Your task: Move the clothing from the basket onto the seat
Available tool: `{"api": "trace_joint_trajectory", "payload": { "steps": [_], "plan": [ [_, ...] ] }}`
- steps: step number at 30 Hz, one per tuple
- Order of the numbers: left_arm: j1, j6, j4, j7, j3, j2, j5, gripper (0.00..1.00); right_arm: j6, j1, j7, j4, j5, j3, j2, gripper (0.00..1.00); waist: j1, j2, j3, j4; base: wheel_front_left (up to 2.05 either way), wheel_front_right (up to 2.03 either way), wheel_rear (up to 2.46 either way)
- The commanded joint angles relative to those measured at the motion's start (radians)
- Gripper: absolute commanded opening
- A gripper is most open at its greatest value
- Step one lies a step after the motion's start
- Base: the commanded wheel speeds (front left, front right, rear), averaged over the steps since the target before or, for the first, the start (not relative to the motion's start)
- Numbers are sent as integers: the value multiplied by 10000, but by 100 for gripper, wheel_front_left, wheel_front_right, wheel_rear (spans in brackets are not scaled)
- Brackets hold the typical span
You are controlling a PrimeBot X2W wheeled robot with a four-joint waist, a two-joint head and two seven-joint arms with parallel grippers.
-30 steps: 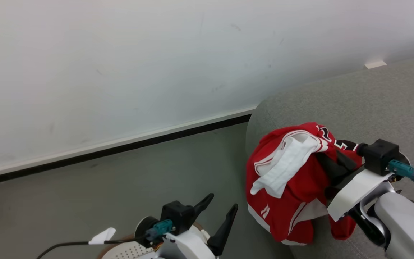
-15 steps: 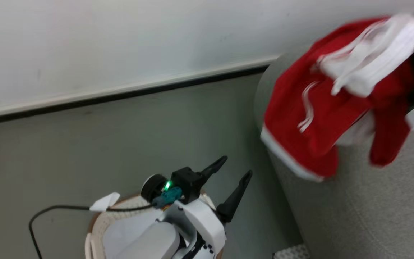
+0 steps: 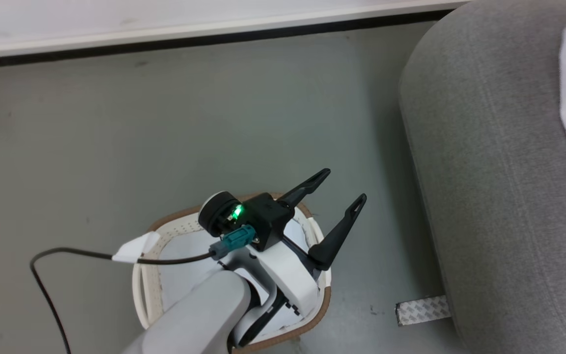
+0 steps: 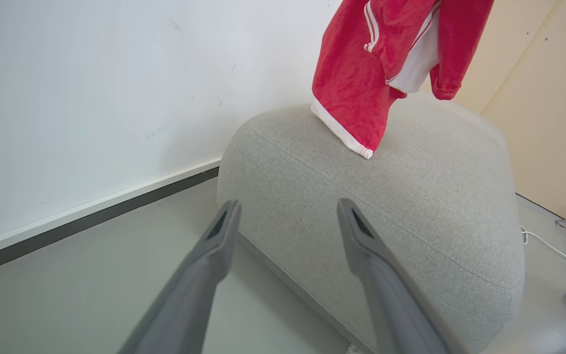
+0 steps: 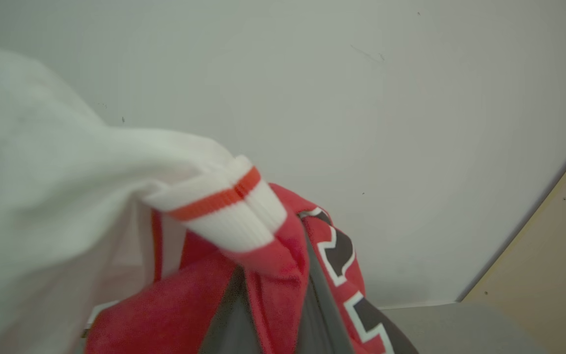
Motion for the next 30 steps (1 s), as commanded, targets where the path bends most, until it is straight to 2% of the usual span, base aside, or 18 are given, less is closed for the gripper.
{"api": "trace_joint_trajectory", "payload": {
  "steps": [1, 6, 15, 16, 17, 18, 19, 24, 30],
  "plan": [
    [-91, 12, -109, 52, 25, 98, 73, 100, -21, -220, -63, 399, -302, -245, -153, 0, -2, -1, 298, 231, 0, 0, 0],
    [203, 102, -234, 99, 2, 240, -45, 100, -21, 288, -466, 2112, -924, -972, 18, 0, -2, -1, 408, 384, 0, 0, 0],
    [667, 238, -293, 197, -80, 292, -319, 100, -22, 1813, -1994, 5410, -1222, -2359, 1207, 0, -2, -1, 119, 534, 0, 0, 0],
    [693, 258, -287, 200, -72, 324, -345, 100, -22, 1859, -2080, 5656, -1289, -2413, 1320, 14, -2, -1, 79, 521, 0, 0, 0],
    [709, 269, -285, 206, -56, 346, -372, 100, -22, 1949, -2135, 5881, -1321, -2467, 1456, 42, -2, -1, 41, 508, 0, 0, 0],
    [733, 294, -284, 192, -33, 346, -416, 100, -22, 2037, -2215, 6055, -1357, -2520, 1561, 93, -2, -1, 0, 499, 0, 0, 0],
    [781, 309, -281, 144, -20, 342, -464, 100, -22, 2144, -2279, 6164, -1387, -2544, 1673, 100, -2, -1, -60, 497, 0, 0, 0],
    [1019, 445, -228, -49, 172, 421, -633, 100, -22, 2856, -2532, 6276, -1607, -2239, 2145, 100, -2, -1, -462, 403, 0, 0, 0],
    [1569, 646, 27, -387, 372, 580, -900, 100, -22, 4269, -2690, 5547, -1450, -2017, 2562, 100, -2, -1, -1338, 206, 0, 0, 0]
  ]
}}
